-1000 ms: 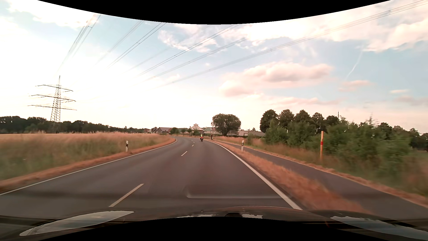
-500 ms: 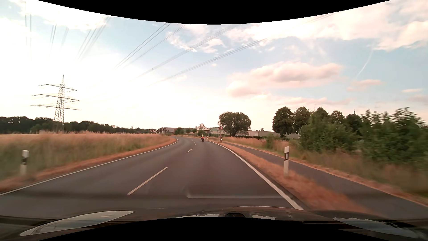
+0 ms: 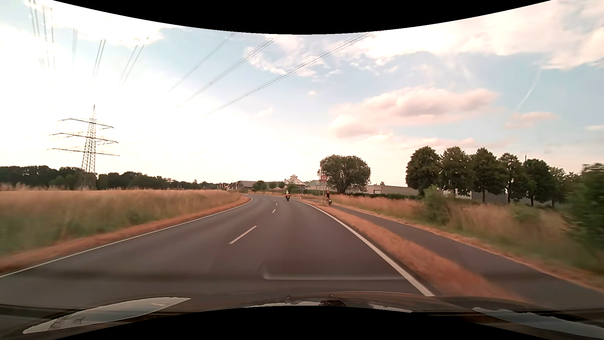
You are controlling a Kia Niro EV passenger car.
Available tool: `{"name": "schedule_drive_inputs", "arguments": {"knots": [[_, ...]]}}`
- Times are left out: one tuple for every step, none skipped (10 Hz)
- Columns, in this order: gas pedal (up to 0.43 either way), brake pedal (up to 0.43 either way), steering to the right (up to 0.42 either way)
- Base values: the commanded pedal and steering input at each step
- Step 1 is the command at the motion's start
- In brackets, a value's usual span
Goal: Follow the waypoints while adhering to traffic rules and regulations
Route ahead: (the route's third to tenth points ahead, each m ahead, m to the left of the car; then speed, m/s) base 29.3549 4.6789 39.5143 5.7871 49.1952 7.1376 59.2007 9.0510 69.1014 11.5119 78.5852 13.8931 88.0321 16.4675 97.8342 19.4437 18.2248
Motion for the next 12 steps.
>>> {"name": "schedule_drive_inputs", "arguments": {"knots": [[0.177, 0.000, -0.019], [0.177, 0.000, -0.019], [0.177, 0.000, -0.018], [0.177, 0.000, -0.018], [0.177, 0.000, -0.017], [0.177, 0.000, -0.017], [0.177, 0.000, -0.016], [0.177, 0.000, -0.016], [0.177, 0.000, -0.016], [0.177, 0.000, -0.017], [0.177, 0.000, -0.018], [0.177, 0.000, -0.018]]}}
